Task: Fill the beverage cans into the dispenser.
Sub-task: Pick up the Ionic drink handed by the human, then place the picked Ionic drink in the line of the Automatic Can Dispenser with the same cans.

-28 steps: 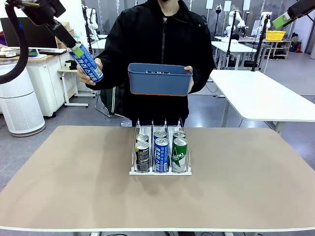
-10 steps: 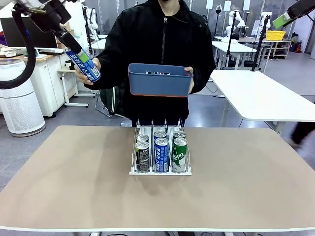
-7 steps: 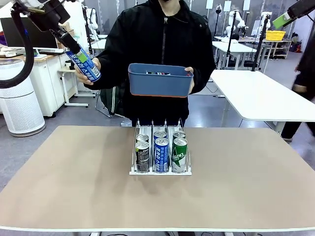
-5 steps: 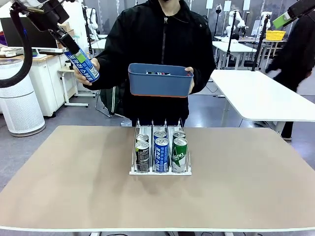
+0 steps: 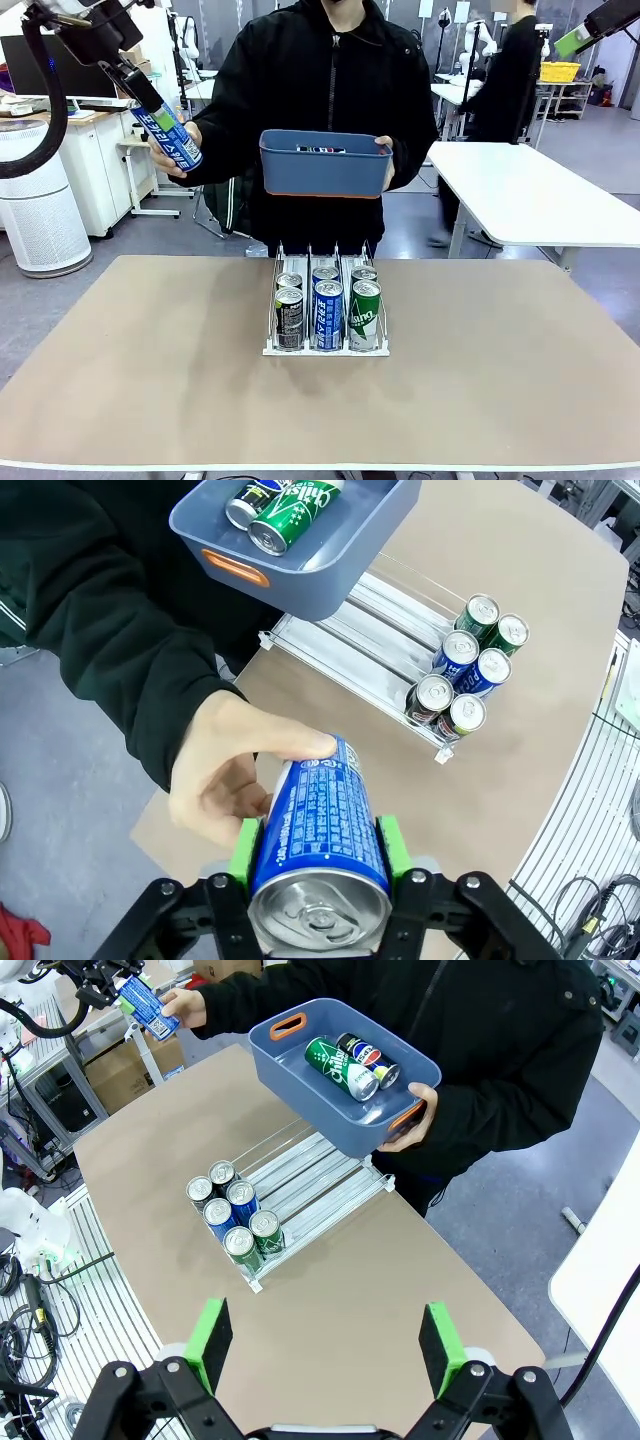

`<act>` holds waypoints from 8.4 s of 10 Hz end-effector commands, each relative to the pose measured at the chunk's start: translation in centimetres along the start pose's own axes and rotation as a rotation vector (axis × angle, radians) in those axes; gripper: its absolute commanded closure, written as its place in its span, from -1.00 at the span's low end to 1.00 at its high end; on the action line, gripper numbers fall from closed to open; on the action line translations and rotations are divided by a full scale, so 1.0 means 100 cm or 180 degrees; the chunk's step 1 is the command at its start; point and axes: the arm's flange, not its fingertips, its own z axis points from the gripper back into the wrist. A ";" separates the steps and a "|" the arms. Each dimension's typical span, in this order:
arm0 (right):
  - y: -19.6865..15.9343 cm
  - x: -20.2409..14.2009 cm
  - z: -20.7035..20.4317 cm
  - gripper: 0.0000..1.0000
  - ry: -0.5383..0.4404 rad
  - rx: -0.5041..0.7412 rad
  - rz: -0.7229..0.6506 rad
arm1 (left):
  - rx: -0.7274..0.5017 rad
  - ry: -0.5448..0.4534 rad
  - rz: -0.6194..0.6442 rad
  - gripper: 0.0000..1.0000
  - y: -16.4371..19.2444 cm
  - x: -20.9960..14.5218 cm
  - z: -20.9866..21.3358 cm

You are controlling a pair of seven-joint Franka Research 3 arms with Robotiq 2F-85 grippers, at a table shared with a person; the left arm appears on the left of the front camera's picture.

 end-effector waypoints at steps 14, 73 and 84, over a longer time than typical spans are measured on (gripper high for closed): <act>0.000 -0.001 -0.001 -1.00 0.0003 0.0009 -0.0004 | 0.0022 -0.0013 -0.0029 1.00 0.002 -0.001 0.001; 0.000 -0.001 -0.001 -1.00 0.0003 0.0009 -0.0004 | -0.0044 0.0466 0.0061 -0.15 -0.314 0.042 -0.231; 0.000 -0.001 -0.001 -1.00 0.0003 0.0009 -0.0004 | 0.0252 0.0572 0.0322 -0.15 -0.295 0.046 -0.265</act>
